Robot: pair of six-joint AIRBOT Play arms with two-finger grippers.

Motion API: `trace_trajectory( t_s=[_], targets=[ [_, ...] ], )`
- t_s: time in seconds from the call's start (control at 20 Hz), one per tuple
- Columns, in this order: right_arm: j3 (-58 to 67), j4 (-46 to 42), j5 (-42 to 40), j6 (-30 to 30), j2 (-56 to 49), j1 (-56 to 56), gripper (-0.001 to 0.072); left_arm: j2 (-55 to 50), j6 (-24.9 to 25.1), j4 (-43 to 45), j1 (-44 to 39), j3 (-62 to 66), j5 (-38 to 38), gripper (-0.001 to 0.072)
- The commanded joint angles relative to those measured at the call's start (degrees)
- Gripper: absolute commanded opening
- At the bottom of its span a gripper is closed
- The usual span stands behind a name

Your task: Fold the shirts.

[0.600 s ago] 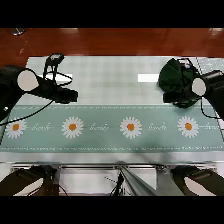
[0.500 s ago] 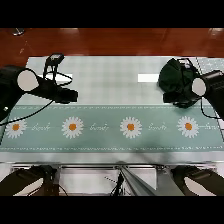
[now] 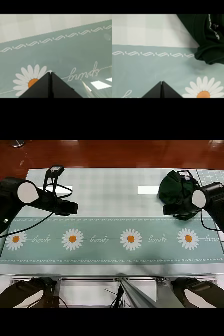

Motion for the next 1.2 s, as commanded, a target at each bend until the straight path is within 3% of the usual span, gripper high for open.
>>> trace_trajectory(
  t_s=[0.0,0.25,0.45,0.55,0.6,0.65,0.7,0.8,0.9,1.15],
  targets=[
    [0.0,0.0,0.0,0.0,0.0,0.0,0.0026,0.0,0.0,0.0,0.0,0.0,0.0,0.0019],
    [0.0,0.0,-0.2,0.0,0.0,0.0,0.0025,0.0,0.0,0.0,0.0,0.0,0.3,0.0019],
    [0.0,0.0,-7.9,0.0,0.0,0.0,0.0025,-1.0,0.2,0.0,0.0,0.0,10.4,0.0019],
    [0.0,-4.0,-14.5,-0.3,-0.2,0.0,0.0029,-1.6,0.2,0.1,0.1,0.0,15.5,0.0020],
    [0.0,-9.2,-18.3,0.7,-0.3,-0.2,0.0156,-2.2,0.2,0.6,0.1,0.0,19.1,0.0050],
    [0.0,-13.6,-22.3,2.6,-0.7,-0.9,0.0494,-3.0,0.2,1.9,0.1,0.0,22.8,0.0312],
    [0.0,-17.7,-25.9,5.2,-1.5,-2.6,0.0619,-3.8,0.2,3.0,0.1,0.0,26.1,0.0700],
    [0.0,-21.7,-29.1,10.8,-4.0,-8.3,0.0619,-5.3,0.2,6.4,0.5,0.0,29.1,0.0702],
    [0.0,-19.4,-29.4,14.1,-8.0,-15.9,0.0618,-6.2,0.2,7.3,1.6,0.0,28.5,0.0702],
    [0.0,-7.4,-30.7,10.0,-19.9,-26.9,0.0618,-8.9,-0.2,7.1,4.7,0.0,23.3,0.0701]
  ],
)
